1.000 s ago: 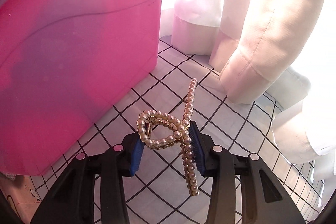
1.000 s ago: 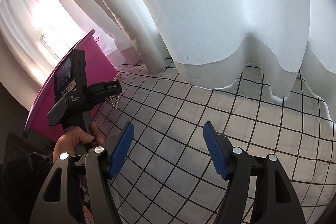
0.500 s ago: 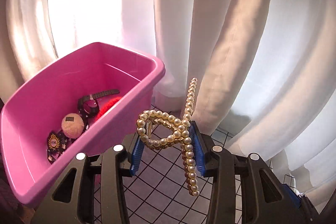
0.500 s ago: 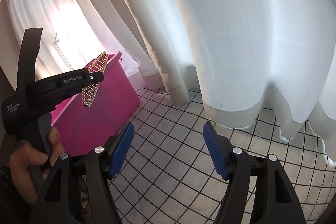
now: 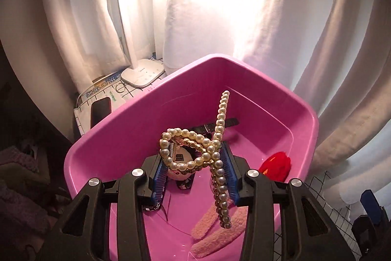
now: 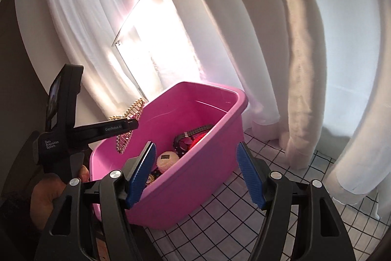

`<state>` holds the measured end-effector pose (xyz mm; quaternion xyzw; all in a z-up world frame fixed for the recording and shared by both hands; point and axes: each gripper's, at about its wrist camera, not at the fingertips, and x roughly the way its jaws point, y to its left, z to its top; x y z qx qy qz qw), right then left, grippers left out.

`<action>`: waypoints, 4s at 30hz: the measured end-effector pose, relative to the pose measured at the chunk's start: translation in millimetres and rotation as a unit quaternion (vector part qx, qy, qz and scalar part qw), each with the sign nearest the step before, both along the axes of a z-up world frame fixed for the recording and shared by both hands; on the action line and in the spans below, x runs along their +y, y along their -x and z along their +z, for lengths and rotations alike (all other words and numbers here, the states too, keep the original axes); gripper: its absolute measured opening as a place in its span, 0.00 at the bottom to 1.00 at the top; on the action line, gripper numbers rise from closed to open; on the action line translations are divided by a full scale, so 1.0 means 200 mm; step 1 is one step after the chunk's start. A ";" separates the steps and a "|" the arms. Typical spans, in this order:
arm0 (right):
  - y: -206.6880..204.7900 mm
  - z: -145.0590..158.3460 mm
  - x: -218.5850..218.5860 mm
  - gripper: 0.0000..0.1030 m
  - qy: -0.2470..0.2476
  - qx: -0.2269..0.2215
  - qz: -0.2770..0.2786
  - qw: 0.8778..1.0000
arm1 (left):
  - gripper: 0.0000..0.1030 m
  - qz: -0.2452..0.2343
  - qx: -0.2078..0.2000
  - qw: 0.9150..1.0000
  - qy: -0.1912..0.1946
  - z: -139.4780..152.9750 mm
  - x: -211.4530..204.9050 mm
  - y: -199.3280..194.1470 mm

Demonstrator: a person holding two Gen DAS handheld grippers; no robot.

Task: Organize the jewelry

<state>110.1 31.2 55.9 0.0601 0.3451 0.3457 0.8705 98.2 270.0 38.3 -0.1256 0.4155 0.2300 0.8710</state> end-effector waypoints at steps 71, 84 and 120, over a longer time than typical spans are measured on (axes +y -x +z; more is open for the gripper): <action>0.13 0.11 0.38 0.64 0.061 -0.032 0.009 0.998 | 0.94 0.025 0.020 0.999 0.002 0.02 0.13 0.30; 0.13 0.11 0.38 0.64 0.061 -0.032 0.011 0.998 | 0.94 0.025 0.019 1.000 0.002 0.02 0.12 0.30; 0.13 0.10 0.38 0.64 0.066 -0.031 0.011 0.997 | 0.94 0.024 0.020 0.999 0.013 0.02 0.13 0.30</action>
